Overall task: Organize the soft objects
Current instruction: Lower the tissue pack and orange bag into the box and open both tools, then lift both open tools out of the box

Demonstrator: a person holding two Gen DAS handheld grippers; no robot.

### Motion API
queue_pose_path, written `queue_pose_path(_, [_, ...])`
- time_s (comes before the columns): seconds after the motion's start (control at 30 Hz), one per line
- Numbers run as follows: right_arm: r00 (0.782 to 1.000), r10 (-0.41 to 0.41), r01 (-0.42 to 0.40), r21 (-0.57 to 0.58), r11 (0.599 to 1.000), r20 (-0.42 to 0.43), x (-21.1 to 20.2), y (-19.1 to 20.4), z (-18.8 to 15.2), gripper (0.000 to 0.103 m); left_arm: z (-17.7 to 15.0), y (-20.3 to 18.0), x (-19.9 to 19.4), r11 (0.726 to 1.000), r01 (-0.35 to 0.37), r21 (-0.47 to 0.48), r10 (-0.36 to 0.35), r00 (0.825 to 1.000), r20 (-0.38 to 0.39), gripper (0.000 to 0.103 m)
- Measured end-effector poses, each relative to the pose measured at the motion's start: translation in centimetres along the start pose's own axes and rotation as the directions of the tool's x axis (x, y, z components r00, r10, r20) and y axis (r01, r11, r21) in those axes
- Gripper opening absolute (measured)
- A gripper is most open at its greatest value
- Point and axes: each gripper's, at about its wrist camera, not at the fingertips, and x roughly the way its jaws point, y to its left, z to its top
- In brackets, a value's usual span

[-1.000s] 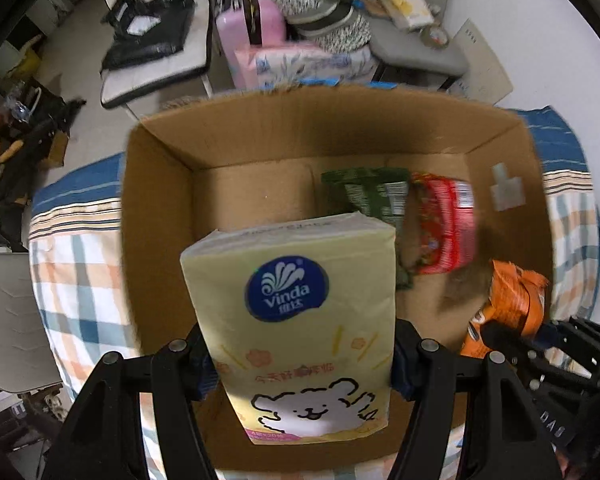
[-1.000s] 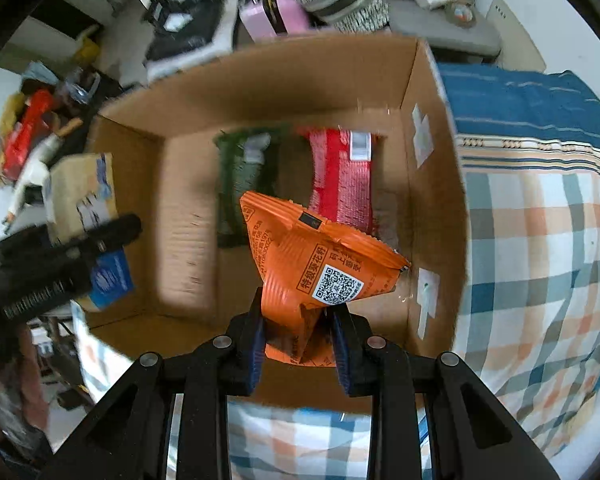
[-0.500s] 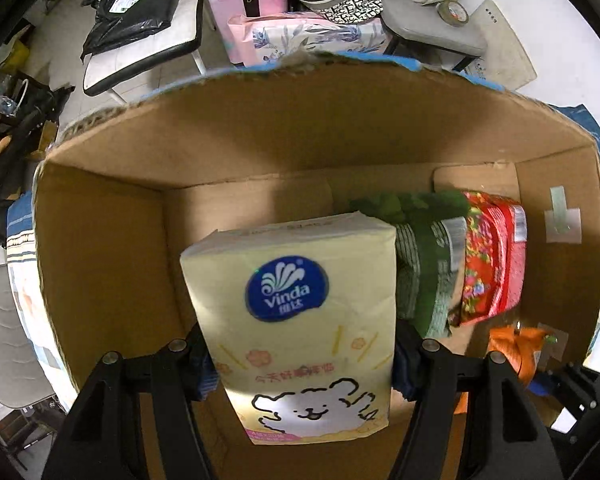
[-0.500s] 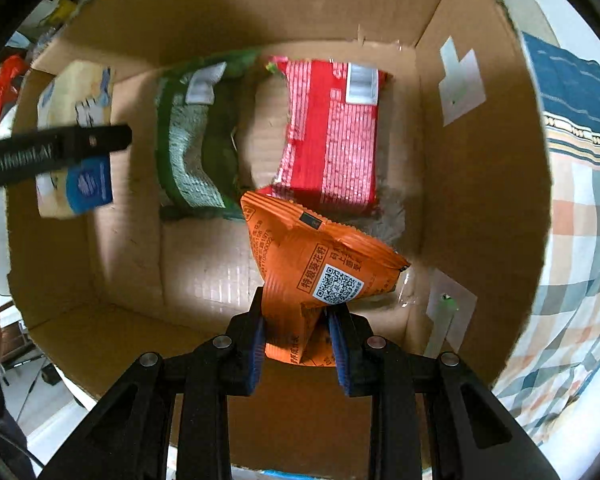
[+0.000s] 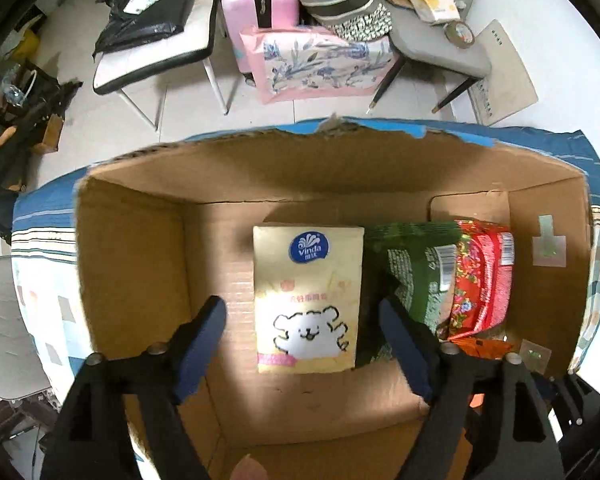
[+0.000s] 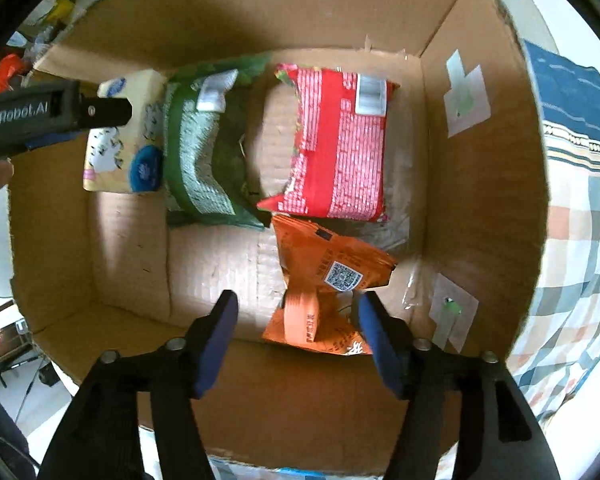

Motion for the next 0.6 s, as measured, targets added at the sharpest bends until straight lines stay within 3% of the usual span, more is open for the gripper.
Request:
queue_pose_path(0.07, [1.0,0.009,-0.009,0.007,1.0,0.022,-0.9,0.4,0.0,0.079,-0.8,0.2,-0.8,1.0,-0.021,-0.008,0.021,0.999,0.029,0.095])
queue_pose_path(0.13, [0.999,0.01,-0.01,0.007,1.0,0.043,-1.5,0.6,-0.1,0.095,-1.6,0.3,-1.6,0.999,-0.036,-0.018,0.037,0.997,0.065,0.096])
queue_pose_path(0.2, [0.997,0.001,-0.002,0.012,1.0,0.073,-2.2,0.7,-0.5,0.103,-2.6,0.5,-2.2,0.999,-0.041,-0.031,0.044,0.994,0.098,0.096])
queue_pose_path(0.5, [0.974,-0.058,0.059,0.004,0.998,0.22,-6.8,1.3,-2.7,0.103,-8.5,0.3,-6.8,0.996,-0.032,-0.082,0.051,0.969,0.242,0.1])
queue_pose_path(0.6, [0.961,-0.063,0.066,0.0,0.998,0.271,-8.9,1.3,-4.1,0.103,-10.7,0.1,-8.9,0.994,-0.037,-0.099,0.065,0.949,0.309,0.1])
